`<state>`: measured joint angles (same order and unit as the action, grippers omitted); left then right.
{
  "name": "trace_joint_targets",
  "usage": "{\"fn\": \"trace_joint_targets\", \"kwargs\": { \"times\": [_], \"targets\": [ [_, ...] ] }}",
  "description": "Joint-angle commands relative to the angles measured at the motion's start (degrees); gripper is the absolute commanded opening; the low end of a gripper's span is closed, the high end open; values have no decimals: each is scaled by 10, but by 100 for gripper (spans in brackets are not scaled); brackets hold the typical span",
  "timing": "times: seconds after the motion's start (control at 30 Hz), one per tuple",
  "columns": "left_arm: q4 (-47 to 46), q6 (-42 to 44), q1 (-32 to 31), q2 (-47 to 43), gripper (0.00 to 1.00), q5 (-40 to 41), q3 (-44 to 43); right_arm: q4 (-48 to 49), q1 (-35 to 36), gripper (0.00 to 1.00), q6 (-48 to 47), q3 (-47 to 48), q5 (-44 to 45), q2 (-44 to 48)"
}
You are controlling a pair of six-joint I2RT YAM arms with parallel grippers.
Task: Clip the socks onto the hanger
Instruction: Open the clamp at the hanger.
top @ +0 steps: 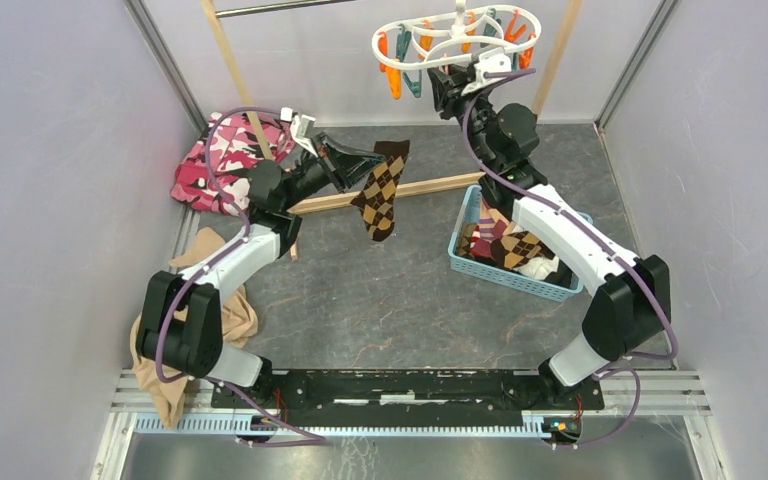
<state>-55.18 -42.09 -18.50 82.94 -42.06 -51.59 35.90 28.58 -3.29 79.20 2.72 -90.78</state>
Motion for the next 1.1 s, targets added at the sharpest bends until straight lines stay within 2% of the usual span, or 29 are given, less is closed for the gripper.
{"fn": "trace_joint_targets", "kwargs": {
  "times": [0.0, 0.2, 0.37, 0.67, 0.9, 1.07],
  "targets": [
    [32, 18, -23, 16, 2, 16, -48, -76, -4, 10, 127, 56, 28, 27],
    [59, 15, -55, 46, 2, 40, -95, -159, -4, 7, 218, 89, 62, 28],
    [104, 37, -75, 60, 2, 91, -129, -200, -4, 3, 273, 101, 73, 26],
    [114, 59, -82, 87, 2, 151, -157, -203, -4, 2, 290, 98, 69, 29],
    [161, 236, -134, 55, 2, 309, -144, -208, -4, 2, 307, 96, 78, 29],
    [86, 351, -177, 46, 2, 431, -102, -220, -4, 2, 321, 96, 91, 28]
  ]
}}
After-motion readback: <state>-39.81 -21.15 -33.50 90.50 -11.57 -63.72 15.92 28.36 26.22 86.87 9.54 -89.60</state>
